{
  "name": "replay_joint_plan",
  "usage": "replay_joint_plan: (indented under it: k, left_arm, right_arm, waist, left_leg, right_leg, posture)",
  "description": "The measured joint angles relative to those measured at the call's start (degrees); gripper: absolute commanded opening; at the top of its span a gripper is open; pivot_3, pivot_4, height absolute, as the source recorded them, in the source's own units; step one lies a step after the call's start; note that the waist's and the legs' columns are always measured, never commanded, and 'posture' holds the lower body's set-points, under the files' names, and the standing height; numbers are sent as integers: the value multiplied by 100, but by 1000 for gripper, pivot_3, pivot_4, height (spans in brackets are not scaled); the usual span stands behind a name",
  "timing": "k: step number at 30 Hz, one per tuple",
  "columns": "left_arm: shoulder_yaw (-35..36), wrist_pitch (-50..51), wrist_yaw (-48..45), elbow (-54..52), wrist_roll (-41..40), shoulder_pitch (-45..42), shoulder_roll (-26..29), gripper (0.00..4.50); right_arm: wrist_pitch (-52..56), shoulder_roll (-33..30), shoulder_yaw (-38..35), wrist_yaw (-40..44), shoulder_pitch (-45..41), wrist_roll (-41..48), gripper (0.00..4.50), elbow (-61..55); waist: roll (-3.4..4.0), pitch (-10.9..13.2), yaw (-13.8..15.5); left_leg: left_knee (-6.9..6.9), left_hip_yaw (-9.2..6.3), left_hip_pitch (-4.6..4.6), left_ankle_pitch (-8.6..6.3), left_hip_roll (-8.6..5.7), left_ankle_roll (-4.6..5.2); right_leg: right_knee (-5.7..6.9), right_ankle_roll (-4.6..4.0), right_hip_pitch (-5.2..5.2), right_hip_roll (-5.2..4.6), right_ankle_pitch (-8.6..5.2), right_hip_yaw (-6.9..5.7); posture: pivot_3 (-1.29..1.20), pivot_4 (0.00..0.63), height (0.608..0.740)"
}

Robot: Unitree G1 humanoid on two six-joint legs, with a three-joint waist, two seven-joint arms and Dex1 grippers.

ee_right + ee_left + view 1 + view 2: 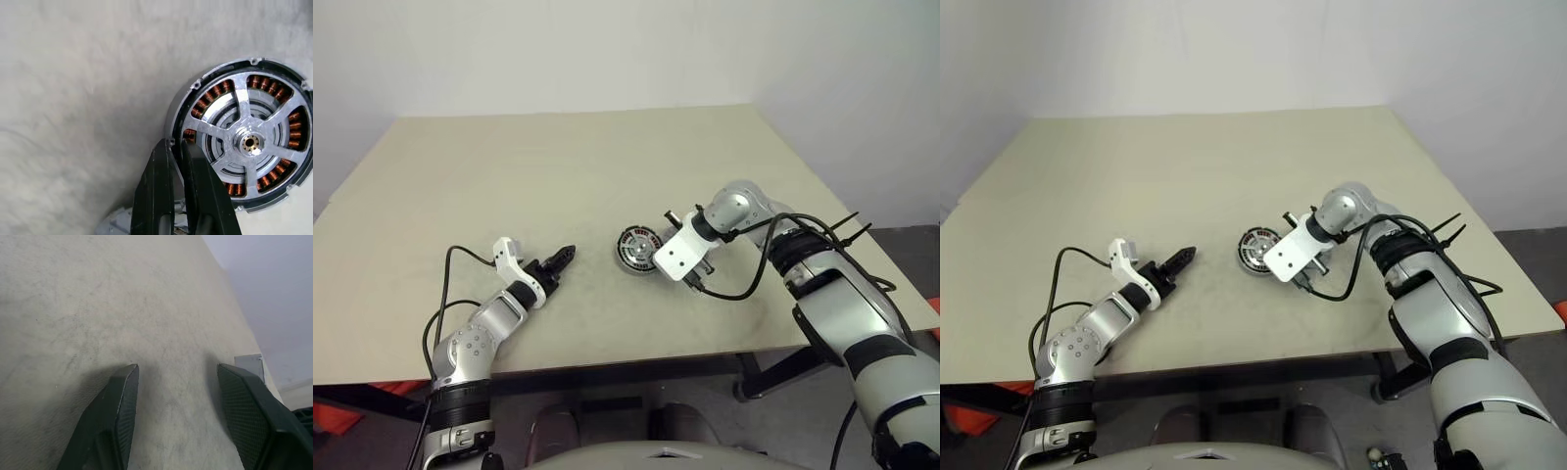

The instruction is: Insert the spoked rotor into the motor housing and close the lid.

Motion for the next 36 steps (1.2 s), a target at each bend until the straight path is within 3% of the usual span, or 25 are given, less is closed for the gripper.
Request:
replay_joint_plan:
  k: [13, 18, 25, 30, 32, 36]
  left_arm:
    - [2, -41, 10, 3, 32, 1, -35, 2733]
    - [-2, -50, 9, 2, 45, 6, -43, 2733]
    - [-16, -56, 2, -12, 43, 16, -55, 2733]
    - [-25, -66, -3, -11, 71, 22, -58, 2733]
    - [-46, -81, -9, -6, 91, 19, -62, 2733]
    - [-134, -49, -120, 40, 89, -5, -50, 2733]
  right_arm:
    - [1137, 234, -10, 28, 133, 208, 8, -430]
    - [1290, 251, -73, -15, 135, 267, 1573, -470]
    - [1995, 203, -511, 386, 359, 1072, 1573, -1458]
    - [3580, 385, -1166, -247, 643, 1580, 1573, -1833]
    - [4825, 652, -1663, -1082, 687, 1780, 1573, -1914]
    - [7116, 516, -2324, -1627, 1238, 2356, 1573, -2648]
  waist:
    - [0, 0, 0]
    - [0, 0, 4]
    - [0, 0, 18]
    - [0, 0, 10]
    - [0, 0, 18]
    - [-1, -1, 163]
  left_leg:
    - [0, -1, 5, -2, 0, -10]
    - [0, -1, 8, -2, 0, -15]
    - [-1, -2, 9, -1, 0, -8]
    - [-5, -2, 34, -2, -1, -16]
    - [-12, -4, 42, 3, -1, -26]
    - [-16, -10, 46, 3, -7, -30]
  right_leg:
    - [3, 0, 0, 0, 0, 0]
    - [3, 0, 1, 0, 0, 0]
    - [-1, 0, 2, 0, 0, 0]
    - [1, 0, 10, 0, 1, 2]
    - [2, 0, 13, 1, 0, 1]
    - [-20, 1, 31, -2, 0, -1]
  posture:
    - [0, 0, 740]
    - [0, 0, 740]
    - [0, 0, 740]
    - [0, 0, 740]
    - [0, 0, 740]
    - [0, 0, 740]
